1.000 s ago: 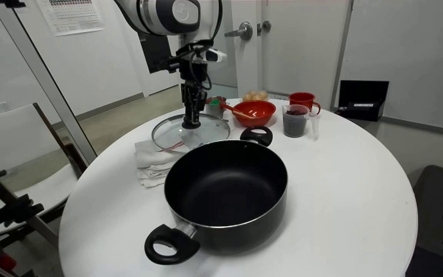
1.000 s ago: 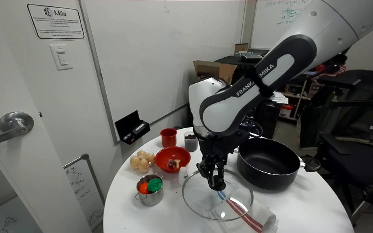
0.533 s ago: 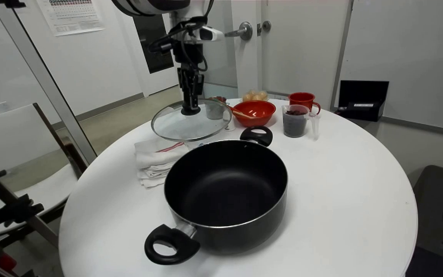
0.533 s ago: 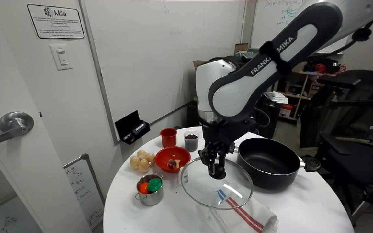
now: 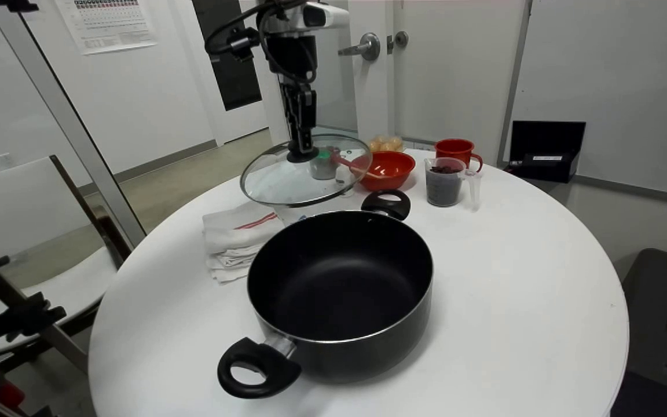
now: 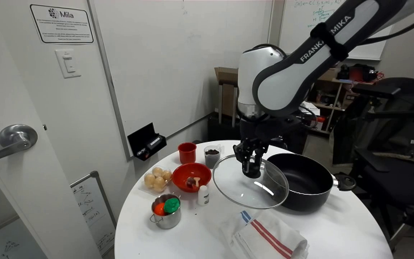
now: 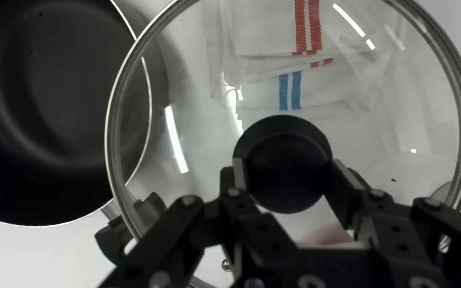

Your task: Put the glass lid on the black pot

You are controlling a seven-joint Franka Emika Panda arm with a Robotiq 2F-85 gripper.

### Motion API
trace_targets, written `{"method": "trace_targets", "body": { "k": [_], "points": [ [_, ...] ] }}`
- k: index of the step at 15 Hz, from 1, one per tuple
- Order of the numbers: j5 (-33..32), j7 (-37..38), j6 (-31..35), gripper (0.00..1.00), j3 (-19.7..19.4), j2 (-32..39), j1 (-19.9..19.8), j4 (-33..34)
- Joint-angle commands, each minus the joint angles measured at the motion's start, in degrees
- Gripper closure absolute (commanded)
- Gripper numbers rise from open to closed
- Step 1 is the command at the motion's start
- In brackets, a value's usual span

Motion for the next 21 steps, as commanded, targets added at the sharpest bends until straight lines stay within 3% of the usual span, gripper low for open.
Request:
{"method": "trace_targets", "body": {
  "k": [1,6,14,21],
  "points": [
    [0.7,3.8,1.7,0.75,-1.8,-5.0,-0.4,-5.5],
    [2.9,6.8,1.1,0.75,-2.9,-5.3,-3.4,-7.8],
    [12.1,8.4,1.4,0.75,-4.4,-4.5,-10.6,-9.9],
    [13.0,13.8,0.7,0.75,-6.9,-2.7,-12.3,-8.9]
  ]
}}
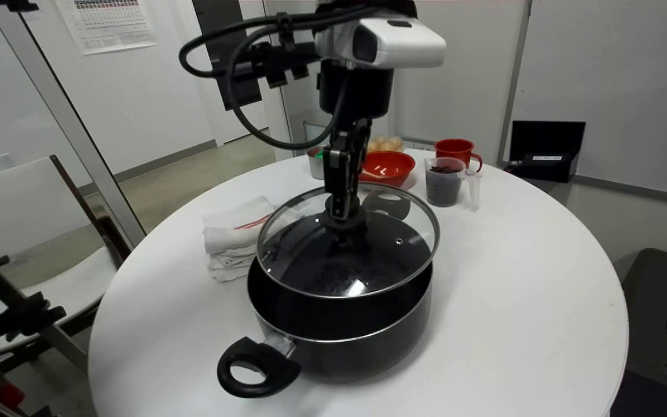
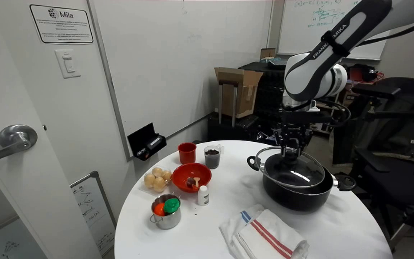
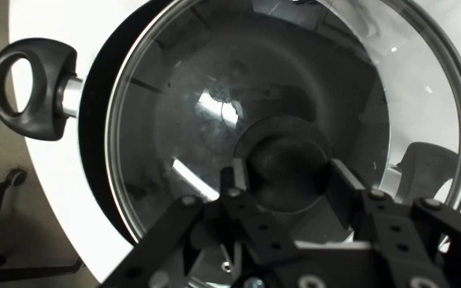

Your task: Put the glass lid on the black pot

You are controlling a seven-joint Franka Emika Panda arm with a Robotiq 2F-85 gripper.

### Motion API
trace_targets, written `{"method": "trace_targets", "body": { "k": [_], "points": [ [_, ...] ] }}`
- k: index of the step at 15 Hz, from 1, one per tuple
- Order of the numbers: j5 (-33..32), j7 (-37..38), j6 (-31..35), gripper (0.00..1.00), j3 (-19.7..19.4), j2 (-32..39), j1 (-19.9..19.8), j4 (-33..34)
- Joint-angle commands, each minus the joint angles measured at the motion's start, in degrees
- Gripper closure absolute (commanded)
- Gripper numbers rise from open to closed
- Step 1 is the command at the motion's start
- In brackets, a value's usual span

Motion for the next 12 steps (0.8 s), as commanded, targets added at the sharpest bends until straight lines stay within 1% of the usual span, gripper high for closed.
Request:
{"method": "trace_targets", "body": {
  "k": [1,12],
  "points": [
    [0.9,3.7,0.3,0.75,-0.9,-0.2,0.1,-0.1],
    [2.0,8.4,1.3,0.75,-0.8,0.2,-1.2,-2.1]
  ]
}}
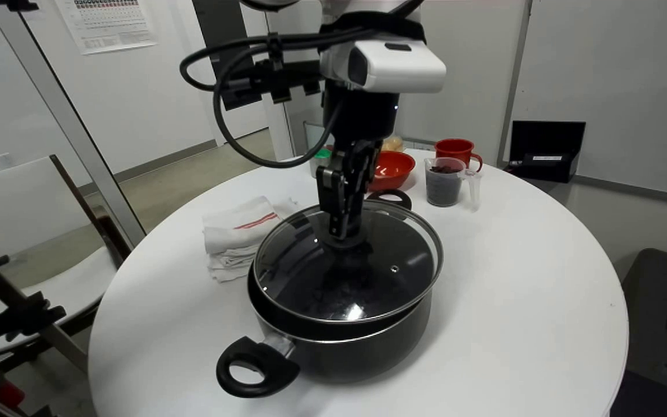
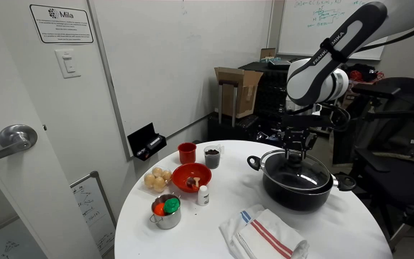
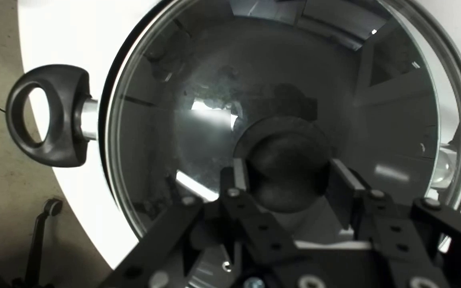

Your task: Put the glass lid on the black pot

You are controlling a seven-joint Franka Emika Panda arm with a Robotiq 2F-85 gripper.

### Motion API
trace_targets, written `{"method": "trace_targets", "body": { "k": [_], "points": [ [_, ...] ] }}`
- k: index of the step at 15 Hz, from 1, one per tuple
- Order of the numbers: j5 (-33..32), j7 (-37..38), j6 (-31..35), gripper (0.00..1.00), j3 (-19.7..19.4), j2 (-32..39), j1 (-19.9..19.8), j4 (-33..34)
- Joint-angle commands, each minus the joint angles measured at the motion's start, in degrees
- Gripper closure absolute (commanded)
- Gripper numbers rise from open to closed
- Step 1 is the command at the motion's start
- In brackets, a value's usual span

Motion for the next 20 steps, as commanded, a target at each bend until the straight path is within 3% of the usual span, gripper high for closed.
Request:
{"method": "trace_targets", "body": {
  "k": [1,20],
  "points": [
    [1.9,1.0,1.5,0.75,0.2,-1.6,-0.6,-2.3],
    [4.0,2.3,11.0,0.75,0.6,-6.8,0.5,-13.0]
  ]
}}
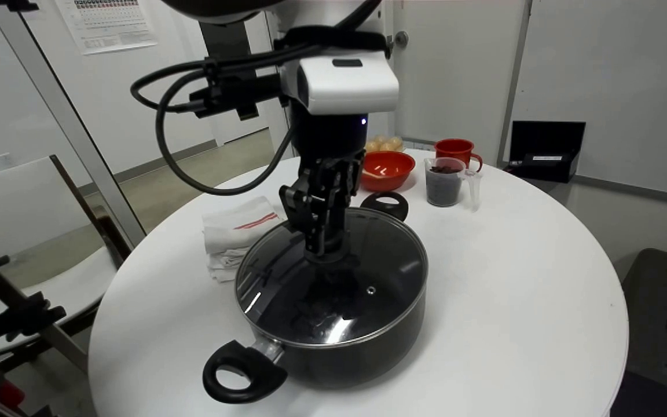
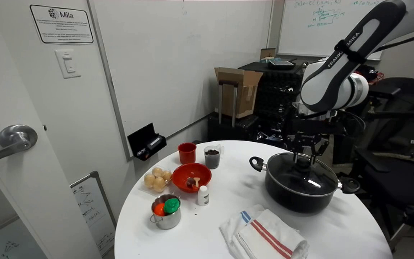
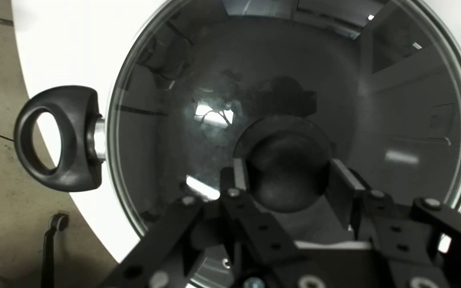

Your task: Put the glass lid on the black pot

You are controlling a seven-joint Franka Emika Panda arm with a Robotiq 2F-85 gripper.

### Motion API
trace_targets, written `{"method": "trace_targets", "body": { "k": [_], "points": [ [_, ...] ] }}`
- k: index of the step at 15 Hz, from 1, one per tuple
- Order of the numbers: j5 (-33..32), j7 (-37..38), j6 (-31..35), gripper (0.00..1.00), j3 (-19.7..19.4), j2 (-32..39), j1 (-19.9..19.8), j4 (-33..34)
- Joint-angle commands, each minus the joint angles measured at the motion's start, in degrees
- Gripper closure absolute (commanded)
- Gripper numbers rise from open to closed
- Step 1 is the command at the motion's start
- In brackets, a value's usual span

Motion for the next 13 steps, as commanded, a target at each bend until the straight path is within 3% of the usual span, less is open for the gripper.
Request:
{"method": "trace_targets", "body": {
  "k": [1,2,5,6,13],
  "points": [
    [0.8,0.9,1.5,0.25,0.1,-2.5,0.6,-2.6],
    [0.7,1.0,1.8,0.24,0.1,-2.7,0.8,-2.8],
    [0.1,1.7,2.6,0.04,-0.3,-3.7,1.6,-3.5],
    [0.0,1.8,3.0,0.01,-0.4,-4.1,1.8,-3.7],
    [-3.5,1.9,6.7,0.00,-0.8,-8.8,6.1,-7.7]
  ]
}}
